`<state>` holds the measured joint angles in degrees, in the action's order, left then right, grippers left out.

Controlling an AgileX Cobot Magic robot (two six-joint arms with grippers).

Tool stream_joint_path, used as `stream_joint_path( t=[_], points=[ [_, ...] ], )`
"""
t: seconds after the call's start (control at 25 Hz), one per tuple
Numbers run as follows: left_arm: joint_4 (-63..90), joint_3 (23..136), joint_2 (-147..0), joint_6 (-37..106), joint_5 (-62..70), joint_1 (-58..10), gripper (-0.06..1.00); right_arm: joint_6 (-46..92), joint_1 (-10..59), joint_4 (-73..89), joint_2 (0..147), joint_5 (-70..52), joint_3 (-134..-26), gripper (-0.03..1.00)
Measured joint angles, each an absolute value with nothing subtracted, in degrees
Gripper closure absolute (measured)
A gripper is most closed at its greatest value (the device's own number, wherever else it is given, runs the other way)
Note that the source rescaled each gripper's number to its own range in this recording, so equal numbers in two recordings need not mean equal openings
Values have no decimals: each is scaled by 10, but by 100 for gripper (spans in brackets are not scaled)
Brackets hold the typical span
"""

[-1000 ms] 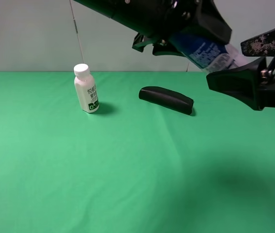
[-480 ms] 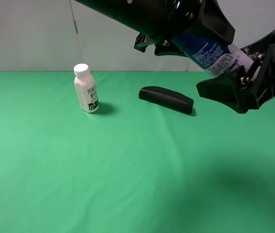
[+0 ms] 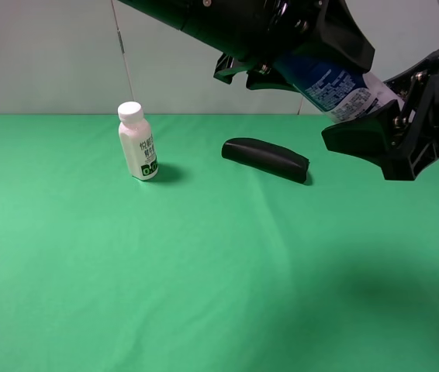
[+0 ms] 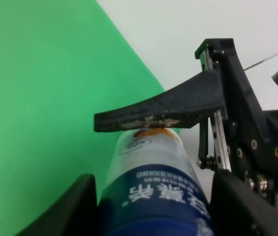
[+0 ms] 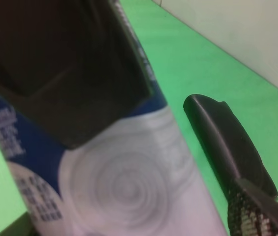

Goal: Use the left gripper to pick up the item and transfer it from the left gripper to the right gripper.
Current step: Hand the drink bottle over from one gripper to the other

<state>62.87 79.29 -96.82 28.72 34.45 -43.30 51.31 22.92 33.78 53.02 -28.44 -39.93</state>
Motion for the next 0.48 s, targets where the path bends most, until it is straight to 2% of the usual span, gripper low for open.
stream_joint_path(
  t=[0.48],
  points=[
    [629, 793, -968, 288, 343, -433, 94, 515, 229, 337, 530, -287, -399, 59]
  ],
)
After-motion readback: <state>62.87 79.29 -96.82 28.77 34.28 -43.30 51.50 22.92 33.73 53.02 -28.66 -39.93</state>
